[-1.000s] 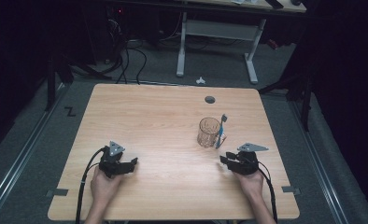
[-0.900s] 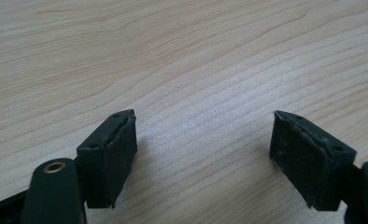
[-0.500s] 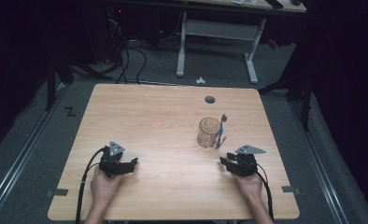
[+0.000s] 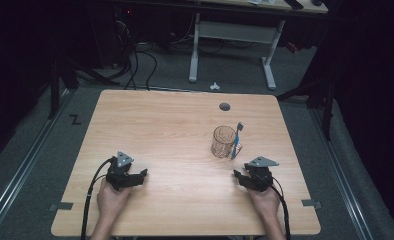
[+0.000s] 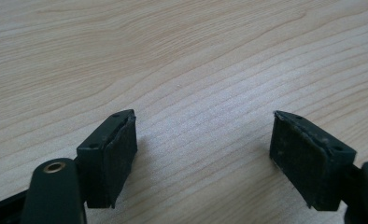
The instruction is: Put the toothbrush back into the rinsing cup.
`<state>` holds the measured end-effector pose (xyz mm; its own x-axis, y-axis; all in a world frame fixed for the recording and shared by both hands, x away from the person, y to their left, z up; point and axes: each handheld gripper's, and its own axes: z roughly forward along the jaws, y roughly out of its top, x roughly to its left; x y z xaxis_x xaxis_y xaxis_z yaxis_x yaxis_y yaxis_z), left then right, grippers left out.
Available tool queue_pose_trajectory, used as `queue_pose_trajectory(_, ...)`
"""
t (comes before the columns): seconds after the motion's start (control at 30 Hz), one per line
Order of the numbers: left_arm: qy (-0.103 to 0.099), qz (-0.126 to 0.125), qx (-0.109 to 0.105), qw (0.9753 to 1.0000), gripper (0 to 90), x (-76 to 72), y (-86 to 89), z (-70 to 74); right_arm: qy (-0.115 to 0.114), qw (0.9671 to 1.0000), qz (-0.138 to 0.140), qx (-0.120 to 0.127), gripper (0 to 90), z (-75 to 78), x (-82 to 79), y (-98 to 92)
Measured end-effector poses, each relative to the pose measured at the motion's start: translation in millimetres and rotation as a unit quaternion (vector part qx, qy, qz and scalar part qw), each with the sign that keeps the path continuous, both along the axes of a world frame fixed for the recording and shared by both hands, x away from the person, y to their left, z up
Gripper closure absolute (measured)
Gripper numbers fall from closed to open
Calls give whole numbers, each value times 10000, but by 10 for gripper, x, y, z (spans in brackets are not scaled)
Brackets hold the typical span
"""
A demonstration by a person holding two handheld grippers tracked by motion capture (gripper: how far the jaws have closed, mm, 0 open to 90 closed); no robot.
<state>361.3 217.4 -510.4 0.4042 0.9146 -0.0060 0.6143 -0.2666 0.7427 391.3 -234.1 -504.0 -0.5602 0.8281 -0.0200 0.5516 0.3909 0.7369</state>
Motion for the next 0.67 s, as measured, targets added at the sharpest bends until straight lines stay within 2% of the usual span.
queue_pose_trajectory(0.67,1,3,-12,10000,236,1,0,-1,12,9999,-113,-19,395,-2,8,-4)
